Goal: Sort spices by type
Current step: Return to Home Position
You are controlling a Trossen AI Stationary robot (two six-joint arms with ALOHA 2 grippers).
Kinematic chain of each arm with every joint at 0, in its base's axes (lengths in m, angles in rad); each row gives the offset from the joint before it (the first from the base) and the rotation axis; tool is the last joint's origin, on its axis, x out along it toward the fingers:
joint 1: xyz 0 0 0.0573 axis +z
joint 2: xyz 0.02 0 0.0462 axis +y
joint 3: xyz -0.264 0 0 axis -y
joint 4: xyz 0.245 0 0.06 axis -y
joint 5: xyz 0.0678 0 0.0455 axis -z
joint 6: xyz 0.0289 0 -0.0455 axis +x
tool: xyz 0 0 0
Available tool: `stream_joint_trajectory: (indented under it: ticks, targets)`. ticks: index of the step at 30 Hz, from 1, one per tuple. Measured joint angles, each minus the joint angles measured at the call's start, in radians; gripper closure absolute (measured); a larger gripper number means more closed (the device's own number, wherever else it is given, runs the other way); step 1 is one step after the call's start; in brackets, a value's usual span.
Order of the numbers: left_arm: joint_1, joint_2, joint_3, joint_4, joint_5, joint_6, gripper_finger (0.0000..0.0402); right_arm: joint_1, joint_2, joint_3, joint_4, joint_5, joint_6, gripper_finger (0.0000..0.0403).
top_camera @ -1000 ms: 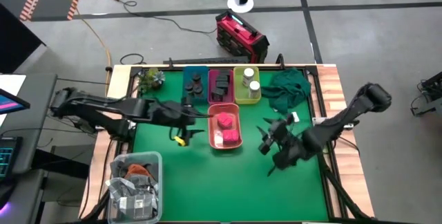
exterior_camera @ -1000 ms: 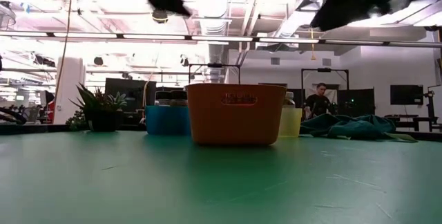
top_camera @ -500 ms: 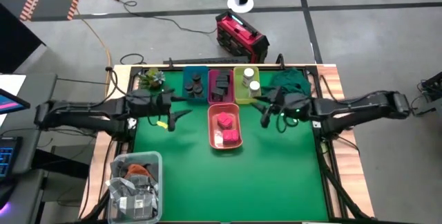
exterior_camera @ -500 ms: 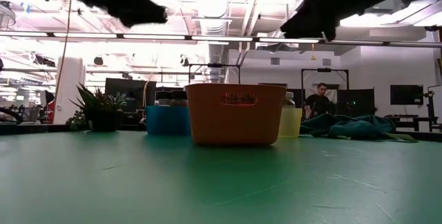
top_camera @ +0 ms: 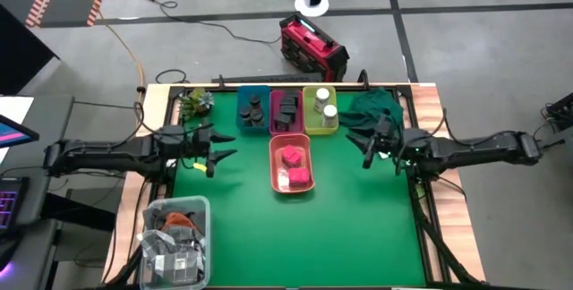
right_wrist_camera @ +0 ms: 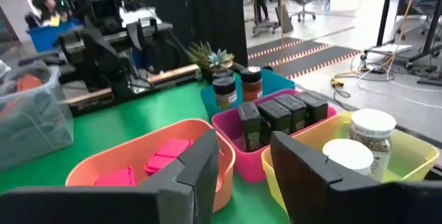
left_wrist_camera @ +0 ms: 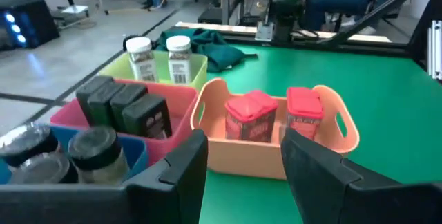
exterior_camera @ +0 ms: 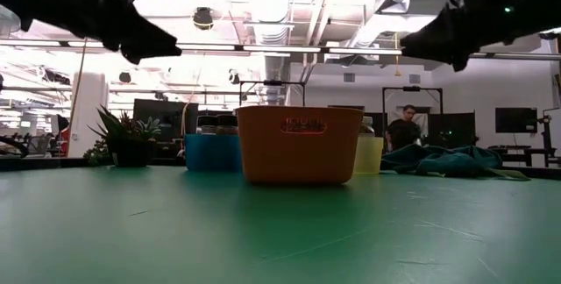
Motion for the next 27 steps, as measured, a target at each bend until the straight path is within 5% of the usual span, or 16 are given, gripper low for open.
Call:
stream_joint_trajectory:
  ticks: [17,27]
  targets:
    - [-0.127,-0.144,-0.217,0.078,-0.123,-0.076,0.0228,0.086,-0.402,-0.098,-0.133,0.006,-0.108,0.0241]
    - [-0.175,-0.242,-0.289,0.07,-0.058,-0.085,0.0228,0.084,-0.572,-0.096,-0.329,0.01,-0.026,0.0241]
